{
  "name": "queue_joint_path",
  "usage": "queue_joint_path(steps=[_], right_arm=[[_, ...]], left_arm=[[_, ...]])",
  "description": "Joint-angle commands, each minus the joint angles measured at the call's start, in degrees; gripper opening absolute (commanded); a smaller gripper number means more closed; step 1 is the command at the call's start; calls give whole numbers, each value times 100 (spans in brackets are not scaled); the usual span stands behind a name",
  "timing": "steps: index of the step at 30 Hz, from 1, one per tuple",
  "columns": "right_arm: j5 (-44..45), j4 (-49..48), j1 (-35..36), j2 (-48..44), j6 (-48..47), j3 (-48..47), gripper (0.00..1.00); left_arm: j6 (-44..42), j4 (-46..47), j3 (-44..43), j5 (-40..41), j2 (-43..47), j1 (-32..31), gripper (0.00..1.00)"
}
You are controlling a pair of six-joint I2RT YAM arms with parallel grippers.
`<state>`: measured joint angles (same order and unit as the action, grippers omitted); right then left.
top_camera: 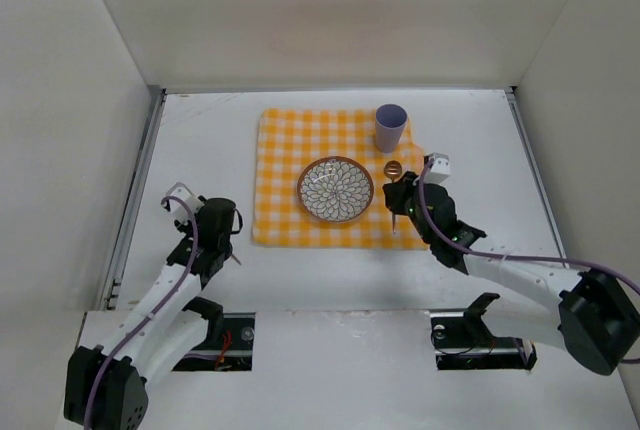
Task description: Set the dinner table for one person
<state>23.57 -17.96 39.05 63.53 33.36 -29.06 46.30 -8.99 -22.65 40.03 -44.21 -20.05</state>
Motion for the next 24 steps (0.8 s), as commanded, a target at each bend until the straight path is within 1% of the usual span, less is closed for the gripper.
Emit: queue_joint_path(steps=[1, 3, 7, 11, 16, 24], right_arm=[[-300, -560, 19, 115, 240, 32, 27], [-484, -542, -16, 300, 285, -21, 31], [-705, -569, -25, 520, 329, -82, 38], [-801, -551, -25, 608, 355, -117, 39], [-819, -534, -60, 582, 346, -109, 40], [-837, -498, -68, 617, 320, -126, 40]], left_arm=[[440, -1349, -353, 173, -158, 146, 35], [555, -1526, -476, -47, -447, 226, 36], [599, -1395, -564, -241, -1167, 182, 37], [389, -1009, -600, -145, -1897, 138, 37], [362, -692, -433, -241, -2066, 322, 34], [239, -86, -134, -417, -2206, 358, 30]])
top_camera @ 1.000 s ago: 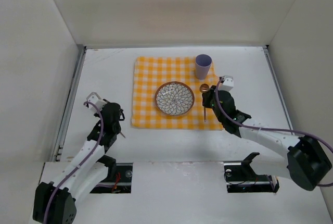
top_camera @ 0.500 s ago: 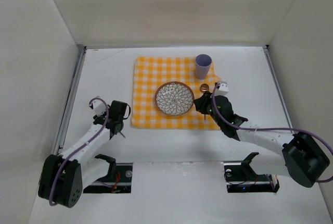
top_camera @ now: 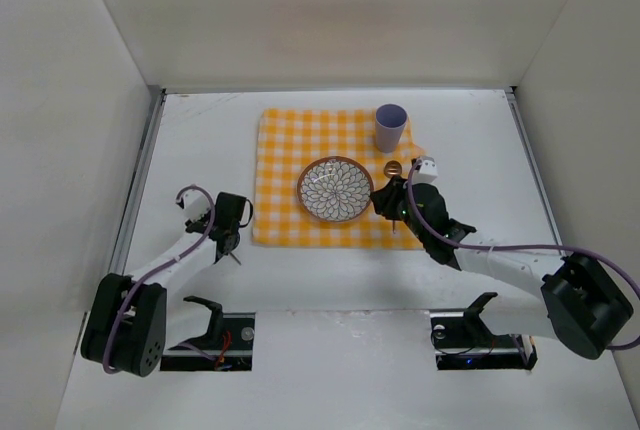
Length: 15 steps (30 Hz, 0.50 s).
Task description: Set the dinner table for one person
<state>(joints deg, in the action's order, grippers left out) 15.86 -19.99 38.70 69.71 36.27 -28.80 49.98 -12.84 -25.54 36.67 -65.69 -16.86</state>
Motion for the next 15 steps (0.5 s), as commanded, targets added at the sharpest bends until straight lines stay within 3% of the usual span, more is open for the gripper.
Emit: queue_joint_path(steps=[1, 7, 15], right_arm=[[-48, -286, -34, -36, 12, -153, 40], [-12, -286, -121, -142, 12, -100, 40], [31, -269, -218, -300, 3, -30, 40]], left_arm=[[-120, 326, 181, -98, -67, 56, 29], [-137, 291, 225, -457, -110, 380, 27], [-269, 660, 400, -1214, -76, 803, 6]])
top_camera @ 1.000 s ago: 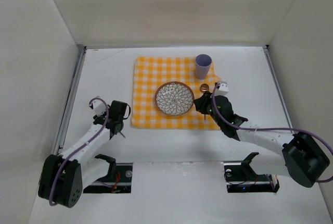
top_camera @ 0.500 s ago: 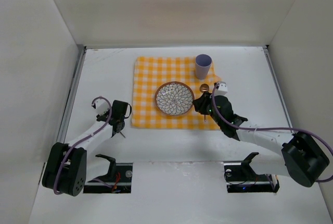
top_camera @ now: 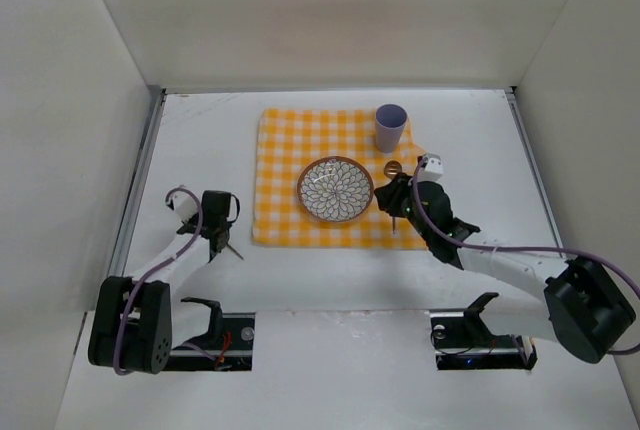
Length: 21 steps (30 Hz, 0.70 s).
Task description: Set the dinner table for one person
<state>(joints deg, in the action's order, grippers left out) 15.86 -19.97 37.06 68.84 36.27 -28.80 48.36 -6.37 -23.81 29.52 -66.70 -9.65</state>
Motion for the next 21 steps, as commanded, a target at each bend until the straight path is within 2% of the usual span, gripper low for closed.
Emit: queue_joint_path(steps=[1, 4, 6, 9, 15, 21], right_arm=[[66, -280, -80, -256, 3, 5, 41], [49, -280, -168, -274, 55, 32, 41], [23, -271, -151, -283, 64, 23, 41], [84, -315, -177, -240, 64, 49, 41], [102, -324, -177, -230, 64, 58, 42], [137, -332, -186, -169, 47, 41, 42]], left_arm=[[-151, 22, 237, -500, 199, 108, 4], [-633, -83, -35, -333, 753, 12, 2], [-949, -232, -385, -97, 1009, -268, 1], [-1407, -461, -1001, 255, 975, -760, 1], [-2611, -365, -2196, 292, -113, -1859, 3], [-3350, -67, -2979, 19, -1423, -2326, 3]])
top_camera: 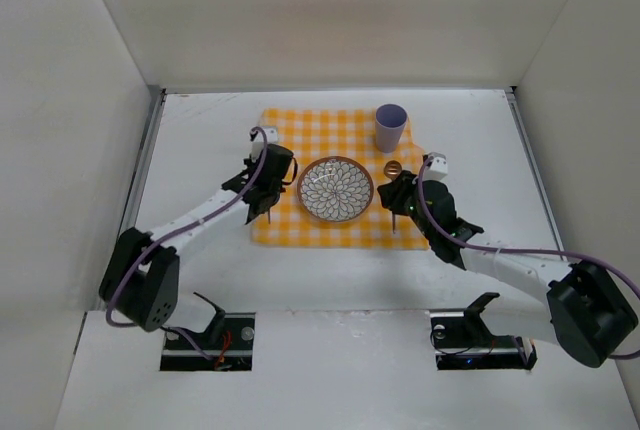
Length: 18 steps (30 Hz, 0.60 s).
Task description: Set the dinner table for one person
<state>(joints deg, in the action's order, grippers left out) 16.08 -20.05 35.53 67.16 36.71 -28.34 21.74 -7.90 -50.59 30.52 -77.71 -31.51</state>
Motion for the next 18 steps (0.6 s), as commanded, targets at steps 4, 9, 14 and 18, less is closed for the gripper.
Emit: queue_joint_path(steps=[4, 9, 14, 18], right_arm=[[159, -315, -33, 131, 3, -40, 42], [290, -324, -24, 236, -67, -84, 42], [308, -306, 63, 351, -85, -146, 42], [256, -324, 64, 404, -59, -137, 42]], left_arm=[[-969, 201, -592, -143, -920, -255, 3], [-1268, 675, -610, -239, -1334, -255, 4], [-1181, 790, -593, -310, -1624, -97, 4], [-1163, 825, -601, -302, -1809, -53, 4]])
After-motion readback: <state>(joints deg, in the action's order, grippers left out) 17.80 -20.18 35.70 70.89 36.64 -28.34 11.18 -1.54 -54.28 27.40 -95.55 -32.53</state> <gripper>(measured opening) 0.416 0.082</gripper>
